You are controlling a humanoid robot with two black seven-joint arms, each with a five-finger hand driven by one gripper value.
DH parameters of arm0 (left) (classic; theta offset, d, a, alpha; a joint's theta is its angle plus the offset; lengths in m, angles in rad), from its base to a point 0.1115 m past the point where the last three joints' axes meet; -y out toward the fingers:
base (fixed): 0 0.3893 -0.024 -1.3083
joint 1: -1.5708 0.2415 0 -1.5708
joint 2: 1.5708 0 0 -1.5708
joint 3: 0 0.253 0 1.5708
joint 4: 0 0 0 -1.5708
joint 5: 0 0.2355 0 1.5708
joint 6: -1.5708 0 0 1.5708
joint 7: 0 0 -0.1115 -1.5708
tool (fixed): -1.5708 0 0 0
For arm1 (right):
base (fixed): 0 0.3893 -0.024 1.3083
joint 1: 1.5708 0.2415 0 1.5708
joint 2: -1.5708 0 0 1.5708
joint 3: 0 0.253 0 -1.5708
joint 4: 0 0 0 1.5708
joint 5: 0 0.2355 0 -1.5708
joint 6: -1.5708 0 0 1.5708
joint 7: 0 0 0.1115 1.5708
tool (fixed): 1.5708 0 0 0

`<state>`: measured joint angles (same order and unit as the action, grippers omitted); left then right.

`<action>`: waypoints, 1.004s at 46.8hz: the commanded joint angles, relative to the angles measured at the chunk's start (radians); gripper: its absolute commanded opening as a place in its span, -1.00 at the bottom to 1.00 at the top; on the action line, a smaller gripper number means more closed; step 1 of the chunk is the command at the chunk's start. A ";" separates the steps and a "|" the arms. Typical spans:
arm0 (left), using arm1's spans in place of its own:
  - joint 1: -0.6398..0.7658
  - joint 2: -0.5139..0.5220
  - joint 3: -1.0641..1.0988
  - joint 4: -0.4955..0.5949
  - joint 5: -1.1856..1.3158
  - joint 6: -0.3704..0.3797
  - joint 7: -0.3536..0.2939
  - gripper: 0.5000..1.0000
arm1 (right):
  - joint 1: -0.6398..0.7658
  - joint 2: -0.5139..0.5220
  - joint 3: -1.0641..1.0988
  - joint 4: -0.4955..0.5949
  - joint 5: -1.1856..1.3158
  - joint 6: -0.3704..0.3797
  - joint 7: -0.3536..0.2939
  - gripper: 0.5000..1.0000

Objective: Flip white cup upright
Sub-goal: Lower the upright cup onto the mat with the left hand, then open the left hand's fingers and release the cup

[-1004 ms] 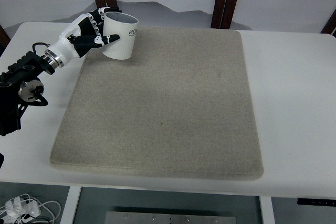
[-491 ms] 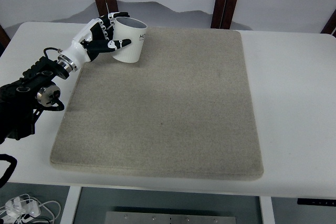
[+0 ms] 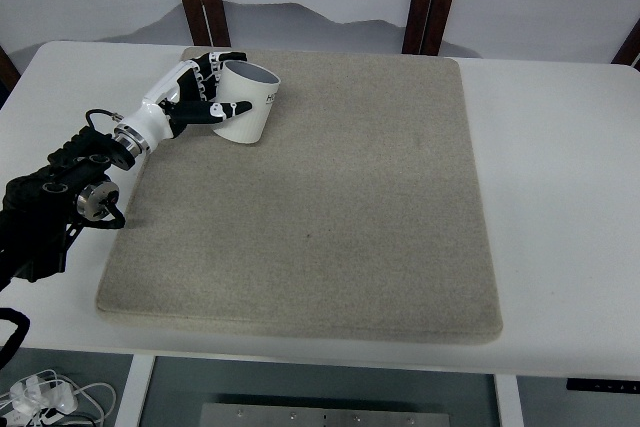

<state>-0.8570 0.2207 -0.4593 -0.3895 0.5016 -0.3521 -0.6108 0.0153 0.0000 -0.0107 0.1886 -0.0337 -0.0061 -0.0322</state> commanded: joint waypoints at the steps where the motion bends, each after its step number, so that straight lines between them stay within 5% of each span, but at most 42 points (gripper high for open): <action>1: 0.009 -0.009 0.002 0.000 0.000 0.002 0.000 -1.00 | 0.000 0.000 0.000 0.000 0.000 0.000 0.000 0.81; 10: 0.015 -0.011 0.001 0.000 0.000 0.004 0.000 -0.94 | 0.000 0.000 0.000 0.000 0.000 0.000 0.000 0.81; 35: 0.018 -0.014 -0.012 -0.006 -0.014 0.002 0.000 0.27 | 0.000 0.000 0.000 0.000 0.000 0.000 0.000 0.81; 39: 0.018 -0.014 -0.013 -0.009 -0.014 0.001 0.000 0.85 | 0.000 0.000 0.000 0.000 0.000 0.000 0.000 0.81; 47: 0.019 -0.014 -0.021 -0.012 -0.025 -0.011 0.000 0.98 | 0.000 0.000 0.000 0.000 0.000 0.000 0.000 0.81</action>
<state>-0.8391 0.2070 -0.4772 -0.4013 0.4850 -0.3568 -0.6108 0.0153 0.0000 -0.0107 0.1887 -0.0338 -0.0061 -0.0323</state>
